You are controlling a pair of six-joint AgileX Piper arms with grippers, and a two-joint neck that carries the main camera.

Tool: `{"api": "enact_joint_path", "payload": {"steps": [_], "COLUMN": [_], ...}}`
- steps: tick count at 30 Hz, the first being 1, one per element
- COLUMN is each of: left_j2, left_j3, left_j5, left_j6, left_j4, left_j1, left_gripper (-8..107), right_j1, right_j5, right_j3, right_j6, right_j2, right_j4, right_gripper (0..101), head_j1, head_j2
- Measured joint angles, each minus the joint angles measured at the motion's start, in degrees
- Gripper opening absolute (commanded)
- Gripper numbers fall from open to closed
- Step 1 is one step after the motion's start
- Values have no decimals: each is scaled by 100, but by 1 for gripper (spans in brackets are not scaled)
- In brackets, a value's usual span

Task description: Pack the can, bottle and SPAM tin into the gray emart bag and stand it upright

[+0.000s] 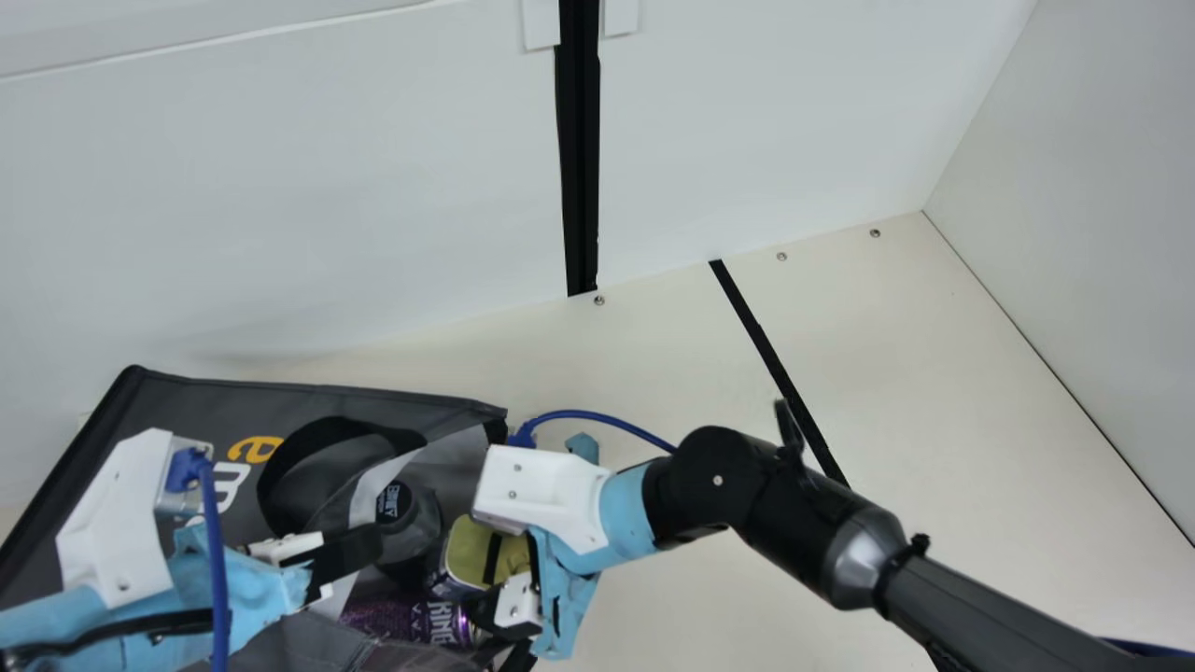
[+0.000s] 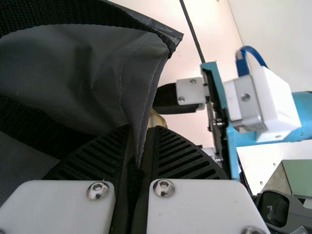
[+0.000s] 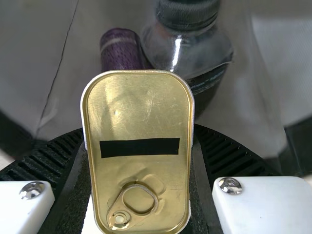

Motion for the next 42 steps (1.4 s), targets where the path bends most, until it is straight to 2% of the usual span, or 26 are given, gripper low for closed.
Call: {"api": "enact_joint_path", "payload": {"steps": [16, 29, 42], "left_j2": [0, 0, 0], "left_j3": [0, 0, 0], "left_j5": [0, 0, 0], "left_j6": [0, 0, 0], "left_j4": [0, 0, 0], "left_j1": [0, 0, 0], "left_gripper": [-8, -8, -8], "right_j1": [372, 638, 701], "right_j5": [-266, -443, -562], "right_j3": [-674, -1123, -1141], "right_j6": [-311, -239, -172], "right_j2": [976, 1393, 1384], "right_j4": [809, 1108, 1197], "right_gripper": [0, 0, 43], "head_j1": [9, 0, 0], "head_j2": [0, 0, 9]}}
